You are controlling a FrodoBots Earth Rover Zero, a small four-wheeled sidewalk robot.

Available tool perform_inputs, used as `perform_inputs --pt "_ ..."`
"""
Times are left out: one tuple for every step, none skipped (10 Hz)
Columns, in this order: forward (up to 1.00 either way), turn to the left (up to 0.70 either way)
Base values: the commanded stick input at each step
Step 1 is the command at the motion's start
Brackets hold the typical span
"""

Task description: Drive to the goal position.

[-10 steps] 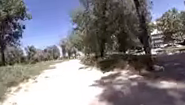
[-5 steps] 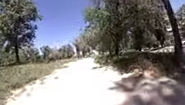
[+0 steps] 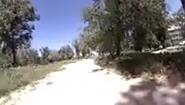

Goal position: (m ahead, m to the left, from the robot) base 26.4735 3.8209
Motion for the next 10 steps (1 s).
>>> perform_inputs --pt "0.85 0.0" --pt "0.85 0.0" --pt "0.85 0.0" --pt "0.85 0.11" --pt "0.85 0.34" --pt "0.85 0.34" --pt "0.85 0.34" --pt "0.85 0.09" --pt "0.85 0.0" --pt "0.85 0.0"
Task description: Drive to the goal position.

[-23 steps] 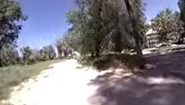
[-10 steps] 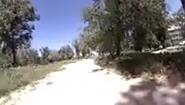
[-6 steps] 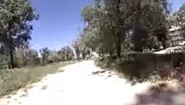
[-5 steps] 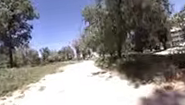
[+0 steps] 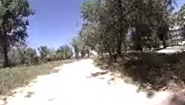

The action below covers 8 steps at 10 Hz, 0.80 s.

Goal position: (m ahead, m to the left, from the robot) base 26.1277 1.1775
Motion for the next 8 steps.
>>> perform_inputs --pt "0.85 0.0" --pt "0.85 0.0" --pt "0.85 0.0" --pt "0.85 0.0" --pt "0.85 0.0" --pt "0.85 0.0" --pt "0.85 0.0" --pt "0.85 0.0"
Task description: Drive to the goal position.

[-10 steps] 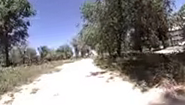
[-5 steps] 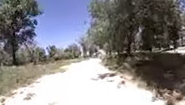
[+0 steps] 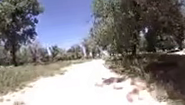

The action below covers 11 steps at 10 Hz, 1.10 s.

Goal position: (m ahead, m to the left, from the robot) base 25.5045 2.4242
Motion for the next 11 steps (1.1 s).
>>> perform_inputs --pt "0.85 0.0" --pt "0.85 0.0" --pt "0.85 0.0" --pt "0.85 0.0" --pt "0.85 0.0" --pt "0.85 0.0" --pt "0.85 0.0" --pt "0.85 0.0" --pt "0.85 0.0" --pt "0.85 0.0" --pt "0.85 0.0"
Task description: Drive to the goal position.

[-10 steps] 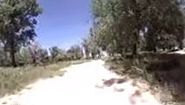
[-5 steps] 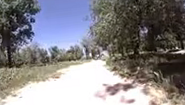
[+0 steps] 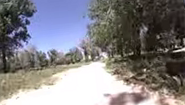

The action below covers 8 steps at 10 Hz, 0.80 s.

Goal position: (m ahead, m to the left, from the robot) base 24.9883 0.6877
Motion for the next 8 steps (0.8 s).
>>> perform_inputs --pt "0.85 0.0" --pt "0.85 0.0" --pt "0.85 0.0" --pt "0.85 0.0" --pt "0.85 0.0" --pt "0.85 0.0" --pt "0.85 0.0" --pt "0.85 0.0"
